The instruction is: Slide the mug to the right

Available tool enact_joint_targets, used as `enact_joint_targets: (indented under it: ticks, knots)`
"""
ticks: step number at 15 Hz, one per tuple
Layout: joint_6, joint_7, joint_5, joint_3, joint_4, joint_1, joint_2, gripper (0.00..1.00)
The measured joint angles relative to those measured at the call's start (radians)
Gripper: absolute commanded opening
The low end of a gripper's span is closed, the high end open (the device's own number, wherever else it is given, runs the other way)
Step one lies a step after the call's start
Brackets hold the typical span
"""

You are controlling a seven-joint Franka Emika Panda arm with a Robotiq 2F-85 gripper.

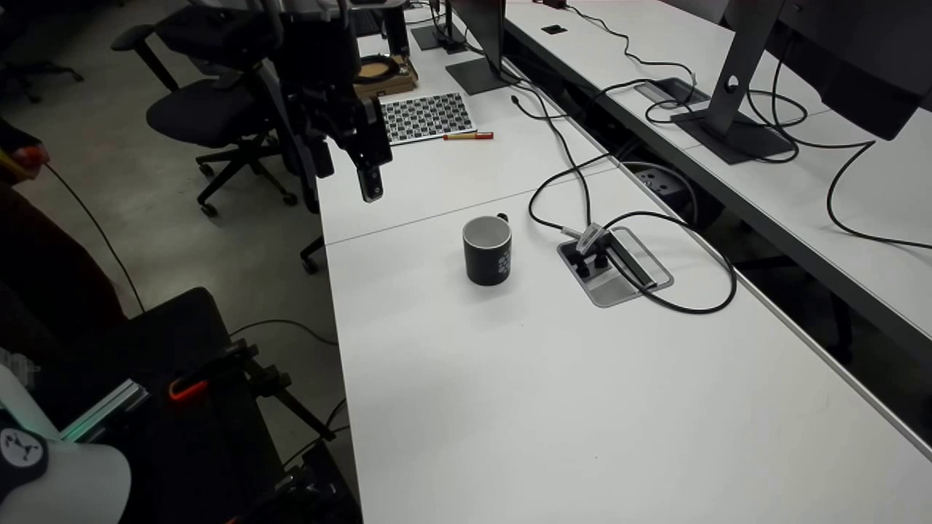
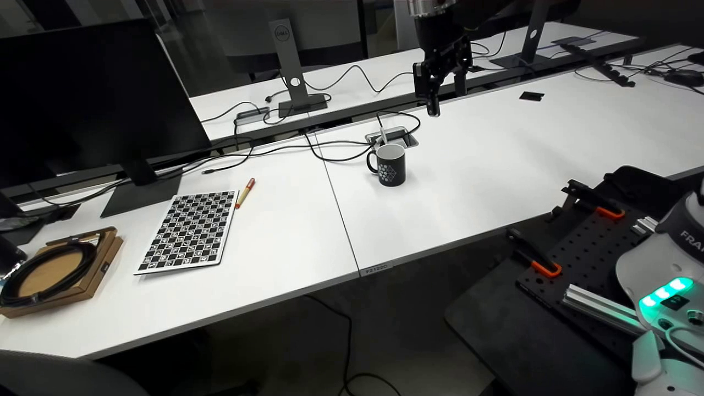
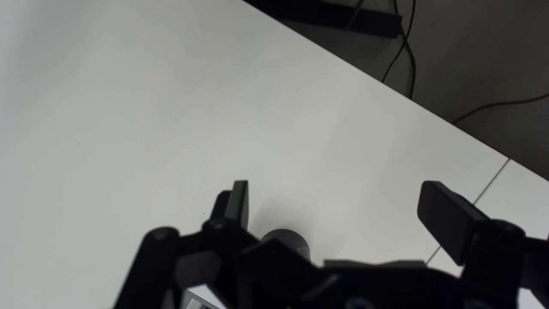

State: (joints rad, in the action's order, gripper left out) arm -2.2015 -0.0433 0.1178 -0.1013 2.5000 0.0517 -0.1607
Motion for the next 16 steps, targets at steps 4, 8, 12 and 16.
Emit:
enact_joint_targets:
  ticks: [4,8,12,16]
  knots:
    - [-0.001,-0.037,0.001,0.000,-0.004,0.001,0.028,1.00]
    - [-0.035,-0.094,0.009,-0.005,-0.055,0.006,0.139,1.00]
    - [-0.082,-0.135,0.043,-0.005,-0.158,0.014,0.271,1.00]
    - [-0.035,-0.175,0.065,0.015,-0.289,0.019,0.394,1.00]
